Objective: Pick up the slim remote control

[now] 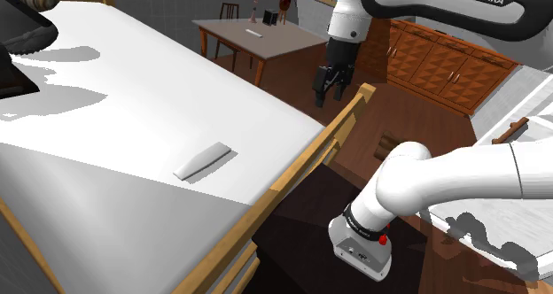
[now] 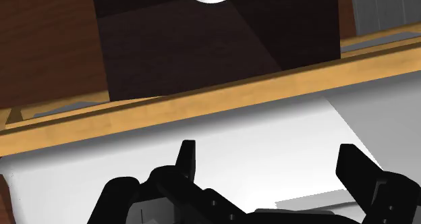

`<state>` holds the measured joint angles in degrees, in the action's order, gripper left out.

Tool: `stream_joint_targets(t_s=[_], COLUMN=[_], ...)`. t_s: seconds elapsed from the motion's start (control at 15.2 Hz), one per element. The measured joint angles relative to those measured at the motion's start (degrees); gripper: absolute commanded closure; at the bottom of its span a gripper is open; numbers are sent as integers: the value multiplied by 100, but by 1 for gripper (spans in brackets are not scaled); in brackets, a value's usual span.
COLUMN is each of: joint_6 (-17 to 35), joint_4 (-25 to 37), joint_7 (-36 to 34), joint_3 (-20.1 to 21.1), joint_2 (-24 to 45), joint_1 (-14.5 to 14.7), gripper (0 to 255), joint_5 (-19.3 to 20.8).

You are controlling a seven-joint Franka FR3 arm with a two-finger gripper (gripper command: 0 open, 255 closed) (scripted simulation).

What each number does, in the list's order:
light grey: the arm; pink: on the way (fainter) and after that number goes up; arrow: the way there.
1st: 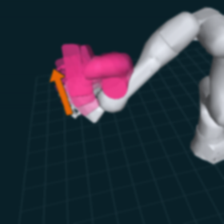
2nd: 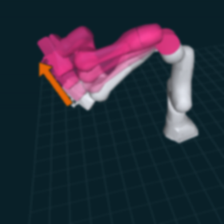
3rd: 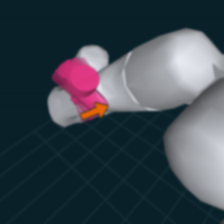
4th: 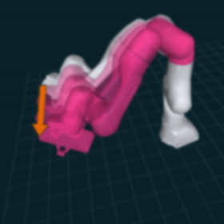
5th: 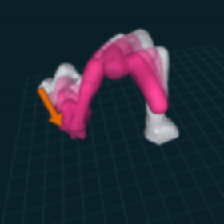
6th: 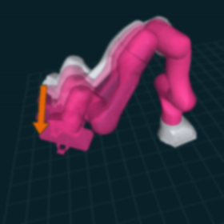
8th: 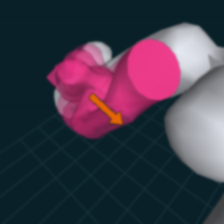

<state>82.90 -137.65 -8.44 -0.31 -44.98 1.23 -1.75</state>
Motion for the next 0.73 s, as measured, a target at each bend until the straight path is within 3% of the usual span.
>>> stream_joint_targets(t_s=[0.2,0.73], joint_6=[144,1508], joint_4=[-177,-780], joint_7=[-332,-2435], joint_3=[172,1270], joint_2=[-73,376], joint_1=[-27,-203], gripper=[0,0], joint_5=[-149,-1001])
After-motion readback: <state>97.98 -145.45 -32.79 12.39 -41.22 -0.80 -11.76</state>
